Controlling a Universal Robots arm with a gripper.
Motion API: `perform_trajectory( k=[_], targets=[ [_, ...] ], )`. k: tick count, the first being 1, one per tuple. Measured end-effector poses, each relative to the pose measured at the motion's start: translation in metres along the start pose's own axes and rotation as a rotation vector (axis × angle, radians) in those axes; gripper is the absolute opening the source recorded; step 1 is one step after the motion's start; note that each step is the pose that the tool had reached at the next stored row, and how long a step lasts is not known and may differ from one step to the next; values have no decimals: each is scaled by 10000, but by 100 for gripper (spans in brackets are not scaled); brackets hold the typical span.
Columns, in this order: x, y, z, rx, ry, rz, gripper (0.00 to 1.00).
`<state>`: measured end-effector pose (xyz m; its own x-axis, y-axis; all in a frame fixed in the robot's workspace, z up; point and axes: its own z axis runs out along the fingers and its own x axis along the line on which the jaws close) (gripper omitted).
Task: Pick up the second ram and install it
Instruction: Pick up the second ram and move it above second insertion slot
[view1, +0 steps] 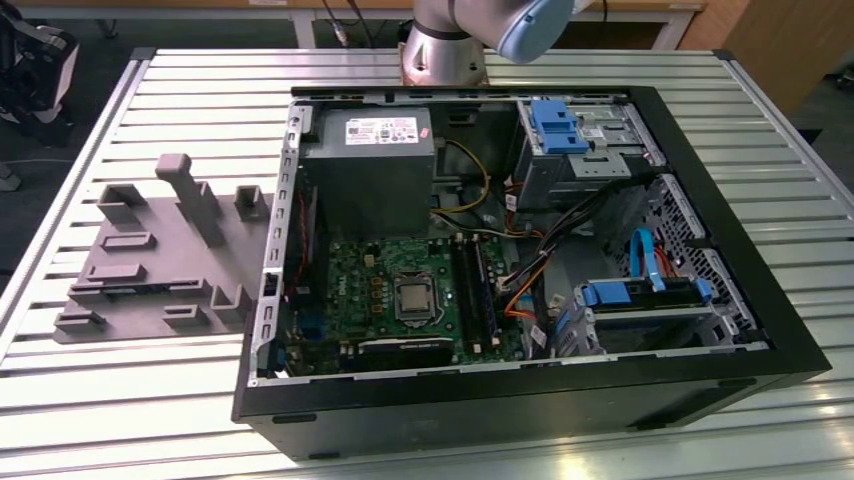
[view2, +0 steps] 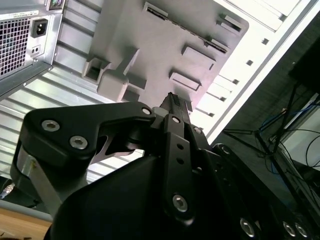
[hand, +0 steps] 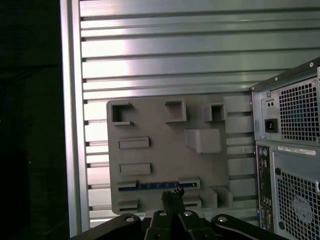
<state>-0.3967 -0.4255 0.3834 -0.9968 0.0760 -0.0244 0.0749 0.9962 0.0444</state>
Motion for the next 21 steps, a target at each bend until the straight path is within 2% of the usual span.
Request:
perform_trajectory(
  k=[2,11,14,19,21],
  targets=[
    [1,0,0,-3,5,-117,13],
    [6,-2,6,-39,70,-1604,13],
    [38,-5,9,-37,85,-1697,13],
    [39,-7,10,-36,87,-1698,13],
    [40,-7,11,-36,93,-1831,13]
  ],
)
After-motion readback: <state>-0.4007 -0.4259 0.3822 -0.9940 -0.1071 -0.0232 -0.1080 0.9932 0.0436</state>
